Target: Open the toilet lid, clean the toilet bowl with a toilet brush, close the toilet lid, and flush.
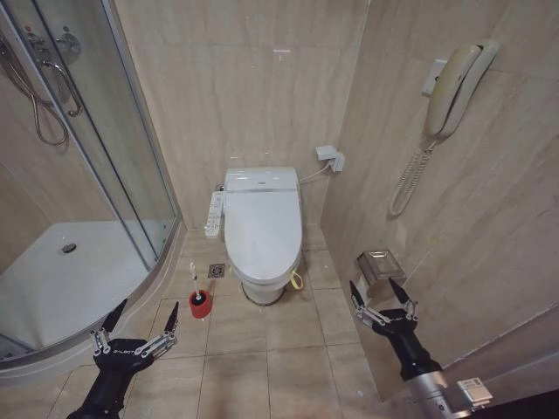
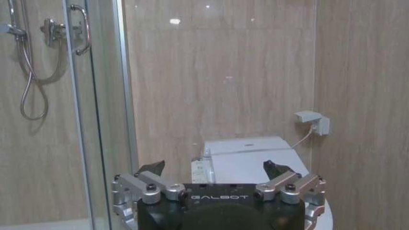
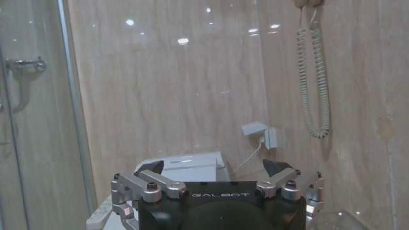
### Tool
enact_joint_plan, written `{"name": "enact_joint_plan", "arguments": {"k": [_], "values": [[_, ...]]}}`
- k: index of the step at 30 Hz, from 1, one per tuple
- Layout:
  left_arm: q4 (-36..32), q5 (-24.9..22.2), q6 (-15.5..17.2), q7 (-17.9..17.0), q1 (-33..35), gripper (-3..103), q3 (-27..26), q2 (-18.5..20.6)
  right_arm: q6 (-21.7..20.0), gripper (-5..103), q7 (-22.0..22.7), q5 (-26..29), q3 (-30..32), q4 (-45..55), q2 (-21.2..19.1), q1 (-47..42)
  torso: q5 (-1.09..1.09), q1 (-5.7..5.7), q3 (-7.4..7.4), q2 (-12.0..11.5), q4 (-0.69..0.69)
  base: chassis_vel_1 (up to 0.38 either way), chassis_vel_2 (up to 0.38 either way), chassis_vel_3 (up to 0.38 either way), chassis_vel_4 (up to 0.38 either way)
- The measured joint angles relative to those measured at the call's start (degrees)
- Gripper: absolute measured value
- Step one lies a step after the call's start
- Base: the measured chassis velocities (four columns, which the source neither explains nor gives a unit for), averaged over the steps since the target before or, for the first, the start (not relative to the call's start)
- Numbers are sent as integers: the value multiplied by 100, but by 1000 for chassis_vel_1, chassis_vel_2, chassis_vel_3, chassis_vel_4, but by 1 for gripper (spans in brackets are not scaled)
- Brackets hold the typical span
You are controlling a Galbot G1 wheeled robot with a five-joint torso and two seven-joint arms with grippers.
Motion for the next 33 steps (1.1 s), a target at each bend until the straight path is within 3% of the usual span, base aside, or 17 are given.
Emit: {"name": "enact_joint_plan", "arguments": {"k": [23, 33], "values": [[0, 0, 0, 0, 0, 100, 0, 0, 93, 100, -33, 86, 45, -177, -27, 75, 0, -1, 0, 0, 0, -6, 4, 2, -2], [0, 0, 0, 0, 0, 100, 0, 0, 119, 100, -1, 146, 48, -189, -24, 114, 0, -1, 0, 1, 0, -144, 140, 149, -144]]}}
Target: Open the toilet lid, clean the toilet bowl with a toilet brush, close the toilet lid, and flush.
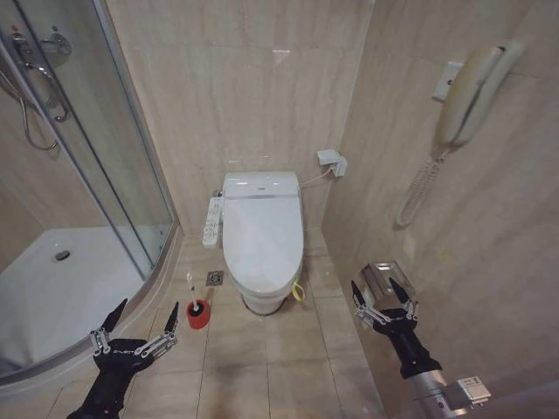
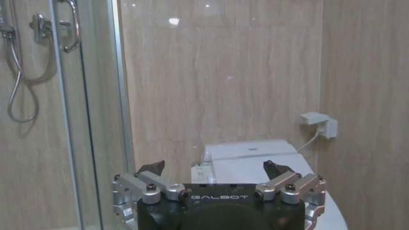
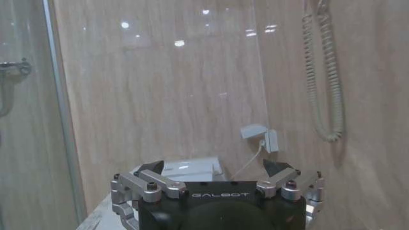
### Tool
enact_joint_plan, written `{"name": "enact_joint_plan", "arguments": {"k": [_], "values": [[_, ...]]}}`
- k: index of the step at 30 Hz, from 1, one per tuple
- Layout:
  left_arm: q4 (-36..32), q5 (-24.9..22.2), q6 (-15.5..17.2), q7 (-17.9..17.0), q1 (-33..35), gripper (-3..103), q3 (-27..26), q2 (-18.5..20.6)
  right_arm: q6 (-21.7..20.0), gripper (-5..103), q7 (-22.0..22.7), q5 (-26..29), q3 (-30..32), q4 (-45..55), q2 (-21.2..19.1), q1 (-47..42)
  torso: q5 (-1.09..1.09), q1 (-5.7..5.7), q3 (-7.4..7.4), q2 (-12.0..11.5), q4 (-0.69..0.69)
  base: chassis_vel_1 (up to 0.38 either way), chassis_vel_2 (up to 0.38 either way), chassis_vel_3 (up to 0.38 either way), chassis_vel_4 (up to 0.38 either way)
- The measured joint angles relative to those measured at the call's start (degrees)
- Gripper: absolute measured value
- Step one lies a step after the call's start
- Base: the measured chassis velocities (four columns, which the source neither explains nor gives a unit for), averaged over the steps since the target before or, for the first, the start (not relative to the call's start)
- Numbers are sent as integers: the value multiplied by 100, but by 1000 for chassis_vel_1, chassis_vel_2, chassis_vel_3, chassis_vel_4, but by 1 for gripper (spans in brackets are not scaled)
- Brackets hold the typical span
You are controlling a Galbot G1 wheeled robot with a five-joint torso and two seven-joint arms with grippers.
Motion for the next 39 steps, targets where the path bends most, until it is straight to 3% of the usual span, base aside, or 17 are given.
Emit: {"name": "enact_joint_plan", "arguments": {"k": [29, 36, 39], "values": [[0, 0, 0, 0, 0, 100, 0, -1, 137, 100, 59, -182, 61, -245, -26, 229, -1, 5, 2, -1, 0, -80, 85, 84, -86], [0, 0, 0, 0, 0, 100, 0, 0, 258, 100, -14, -260, 81, -372, -45, 319, 0, 2, 1, -2, 0, -54, 64, 49, -48], [0, 0, 0, 0, 0, 100, 0, 0, 526, 100, -180, -261, 53, -530, -116, 449, 0, -2, -1, 0, -1, 59, -60, -47, 57]]}}
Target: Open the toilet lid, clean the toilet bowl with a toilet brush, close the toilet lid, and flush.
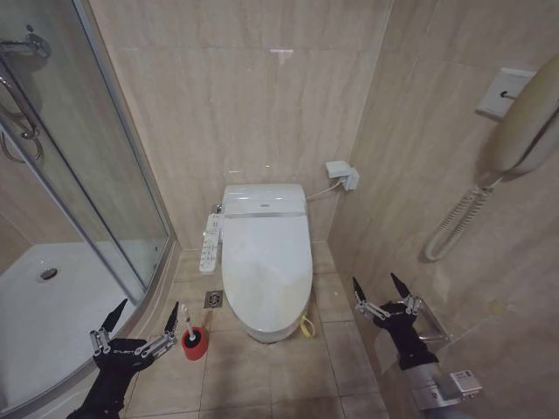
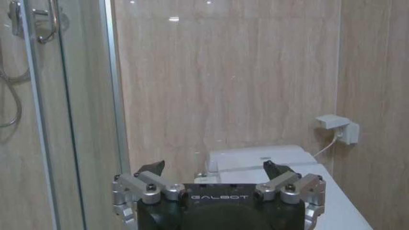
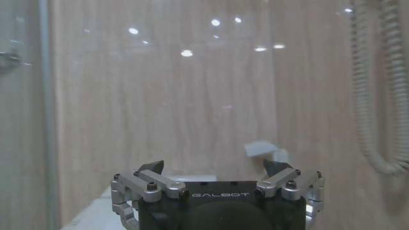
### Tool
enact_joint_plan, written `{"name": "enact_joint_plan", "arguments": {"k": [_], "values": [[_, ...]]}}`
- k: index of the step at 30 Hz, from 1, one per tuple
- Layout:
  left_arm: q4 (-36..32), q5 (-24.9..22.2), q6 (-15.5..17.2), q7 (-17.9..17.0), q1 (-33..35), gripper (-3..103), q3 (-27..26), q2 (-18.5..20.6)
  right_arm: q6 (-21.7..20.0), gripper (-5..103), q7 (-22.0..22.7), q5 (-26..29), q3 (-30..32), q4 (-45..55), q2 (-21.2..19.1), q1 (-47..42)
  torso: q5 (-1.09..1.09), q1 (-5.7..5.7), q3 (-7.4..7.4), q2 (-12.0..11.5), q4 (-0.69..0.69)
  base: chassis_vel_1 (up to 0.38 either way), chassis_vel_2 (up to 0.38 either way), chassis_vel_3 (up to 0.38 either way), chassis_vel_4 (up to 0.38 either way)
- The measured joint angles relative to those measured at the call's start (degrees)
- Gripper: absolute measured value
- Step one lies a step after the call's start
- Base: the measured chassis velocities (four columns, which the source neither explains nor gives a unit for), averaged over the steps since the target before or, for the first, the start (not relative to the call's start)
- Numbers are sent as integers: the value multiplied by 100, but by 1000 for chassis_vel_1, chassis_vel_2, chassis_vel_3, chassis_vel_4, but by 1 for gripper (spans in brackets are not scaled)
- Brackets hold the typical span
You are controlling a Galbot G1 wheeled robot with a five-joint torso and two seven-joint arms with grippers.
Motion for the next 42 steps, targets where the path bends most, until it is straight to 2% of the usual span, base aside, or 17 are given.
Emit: {"name": "enact_joint_plan", "arguments": {"k": [8, 25, 42], "values": [[0, 0, 0, 0, 0, 100, 0, 0, -200, 100, -130, -70, -164, -314, -354, 197, 0, 3, 1, 0, 1, 22, -16, -12, 20], [0, 0, 0, 0, 0, 100, 0, 0, -362, 100, -47, -330, -725, -1522, -610, 756, -1, 4, 1, 0, 2, 0, 0, 0, 0], [0, 0, 0, 0, 0, 100, 0, 0, -224, 100, 8, -814, -1076, -2977, -523, 1285, 0, 3, 1, 0, 1, 0, 0, 0, 0]]}}
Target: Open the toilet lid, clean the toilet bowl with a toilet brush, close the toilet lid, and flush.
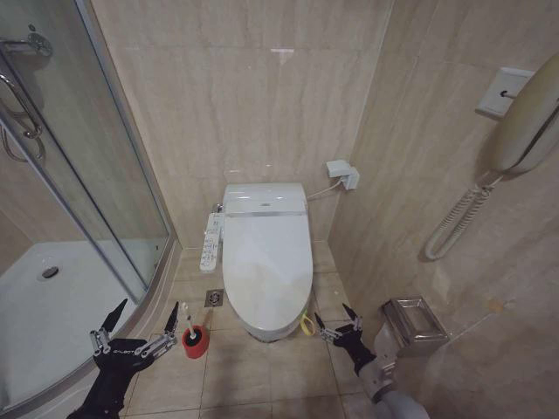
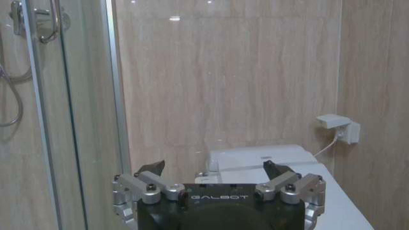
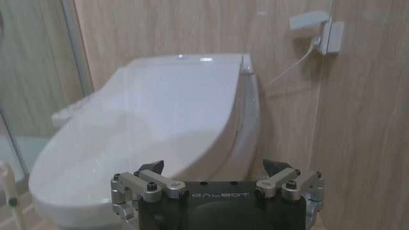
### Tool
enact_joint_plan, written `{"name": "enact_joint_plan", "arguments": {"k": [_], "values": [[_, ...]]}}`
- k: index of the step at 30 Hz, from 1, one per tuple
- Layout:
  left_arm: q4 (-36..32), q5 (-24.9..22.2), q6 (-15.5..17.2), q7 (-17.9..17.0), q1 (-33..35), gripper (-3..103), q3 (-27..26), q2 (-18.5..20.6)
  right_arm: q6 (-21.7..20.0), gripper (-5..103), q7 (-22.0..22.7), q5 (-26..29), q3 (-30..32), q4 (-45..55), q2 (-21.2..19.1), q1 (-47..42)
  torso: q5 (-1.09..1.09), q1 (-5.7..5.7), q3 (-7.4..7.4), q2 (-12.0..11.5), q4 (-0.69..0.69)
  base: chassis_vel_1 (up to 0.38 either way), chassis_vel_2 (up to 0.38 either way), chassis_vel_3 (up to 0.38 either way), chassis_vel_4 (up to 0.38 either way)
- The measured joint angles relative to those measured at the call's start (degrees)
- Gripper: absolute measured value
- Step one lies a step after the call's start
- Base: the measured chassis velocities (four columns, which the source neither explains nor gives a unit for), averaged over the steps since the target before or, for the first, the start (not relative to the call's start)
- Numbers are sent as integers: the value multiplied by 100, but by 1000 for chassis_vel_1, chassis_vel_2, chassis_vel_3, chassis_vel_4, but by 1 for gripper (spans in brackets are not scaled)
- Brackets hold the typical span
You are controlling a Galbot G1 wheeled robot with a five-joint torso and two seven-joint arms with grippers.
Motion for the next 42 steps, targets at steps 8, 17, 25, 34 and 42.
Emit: {"name": "enact_joint_plan", "arguments": {"k": [8, 17, 25, 34, 42], "values": [[0, 0, 0, 0, 0, 100, 0, 0, -7, 100, -13, -141, -137, -353, -150, 169, 0, 0, 0, 0, 0, 0, 0, 0, 0], [0, 0, 0, 0, 0, 100, 0, 0, 148, 100, 63, -361, -438, -928, -257, 515, 0, 0, 0, 0, 0, 0, 0, 0, 0], [0, 0, 0, 0, 0, 100, 0, 0, 226, 100, 71, -404, -510, -1427, -300, 810, 0, 0, 0, 0, 0, 0, 0, 0, 0], [0, 0, 0, 0, 0, 100, 0, 0, 215, 100, 109, -408, -557, -1633, -317, 983, 0, 0, 0, 0, 0, 0, 0, 0, 0], [0, 0, 0, 0, 0, 100, 0, 0, 209, 100, 133, -474, -636, -1731, -350, 1022, 0, 0, 0, 0, 0, 0, 0, 0, 0]]}}
